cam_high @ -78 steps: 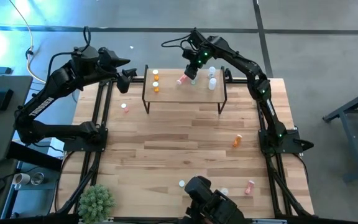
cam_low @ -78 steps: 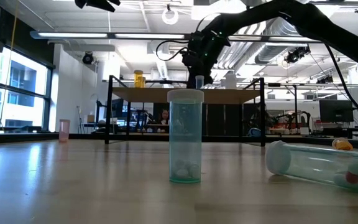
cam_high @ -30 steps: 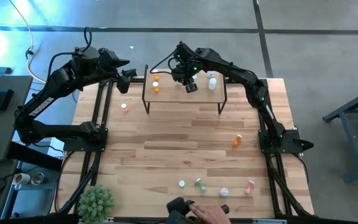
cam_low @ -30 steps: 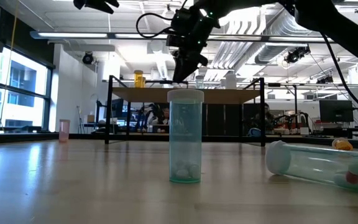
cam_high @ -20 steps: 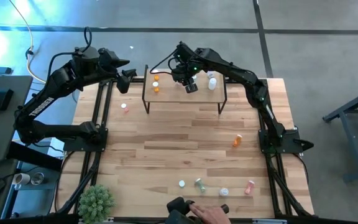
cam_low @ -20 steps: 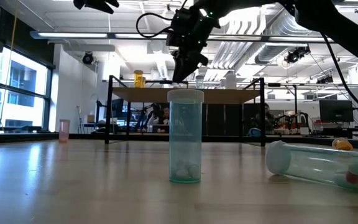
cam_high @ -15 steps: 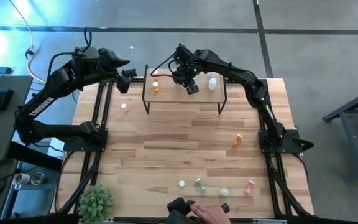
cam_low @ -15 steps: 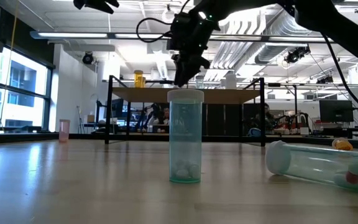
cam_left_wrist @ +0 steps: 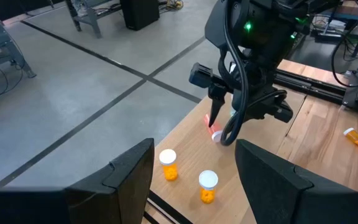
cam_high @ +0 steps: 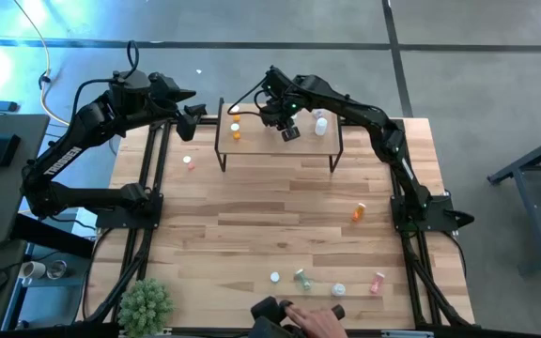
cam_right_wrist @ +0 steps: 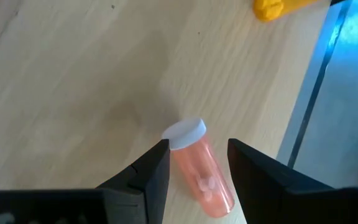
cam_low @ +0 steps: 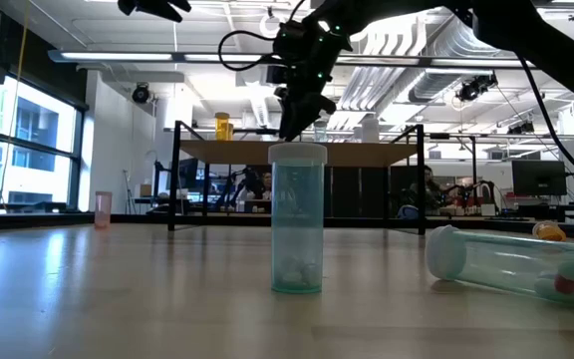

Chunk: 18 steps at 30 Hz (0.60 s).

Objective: Pick and place medicine bottles onto shelf by color
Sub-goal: Adjust the pill bottles on the shelf

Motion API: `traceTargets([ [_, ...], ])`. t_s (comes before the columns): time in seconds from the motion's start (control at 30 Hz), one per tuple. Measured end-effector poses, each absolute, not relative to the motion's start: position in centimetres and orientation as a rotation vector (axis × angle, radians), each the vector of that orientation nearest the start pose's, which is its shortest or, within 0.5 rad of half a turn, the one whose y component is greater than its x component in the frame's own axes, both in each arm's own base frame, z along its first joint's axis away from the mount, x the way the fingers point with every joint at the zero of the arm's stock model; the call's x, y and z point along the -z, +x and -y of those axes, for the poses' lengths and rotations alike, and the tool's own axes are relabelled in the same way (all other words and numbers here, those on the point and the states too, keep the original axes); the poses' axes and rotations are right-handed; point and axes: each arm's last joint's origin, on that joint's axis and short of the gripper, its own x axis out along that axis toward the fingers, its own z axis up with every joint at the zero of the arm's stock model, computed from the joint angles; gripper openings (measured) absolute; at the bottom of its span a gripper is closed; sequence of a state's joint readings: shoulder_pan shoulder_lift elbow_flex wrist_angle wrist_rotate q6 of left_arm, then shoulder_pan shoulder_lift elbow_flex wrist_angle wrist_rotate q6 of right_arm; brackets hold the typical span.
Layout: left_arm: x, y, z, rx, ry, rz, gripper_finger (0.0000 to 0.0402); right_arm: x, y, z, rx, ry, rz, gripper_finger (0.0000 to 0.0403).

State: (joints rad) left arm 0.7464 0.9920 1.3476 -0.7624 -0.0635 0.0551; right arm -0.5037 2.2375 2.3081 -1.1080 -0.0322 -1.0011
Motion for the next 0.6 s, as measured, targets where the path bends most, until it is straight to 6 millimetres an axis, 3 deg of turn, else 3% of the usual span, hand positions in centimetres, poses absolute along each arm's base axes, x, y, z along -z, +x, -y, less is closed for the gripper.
traceTargets([
  [0.3, -42.8, 12.6, -11.9, -0.787, -0.089, -0.416, 0.0213, -30.6, 41.5, 22.8, -0.122, -0.642, -1.088, 0.0154],
  [0.6, -42.8, 12.6, -11.9, -0.784, -0.089, -0.416, 0.0213, -28.7, 42.3, 22.9, -0.131, -0.618, -1.135, 0.0154],
])
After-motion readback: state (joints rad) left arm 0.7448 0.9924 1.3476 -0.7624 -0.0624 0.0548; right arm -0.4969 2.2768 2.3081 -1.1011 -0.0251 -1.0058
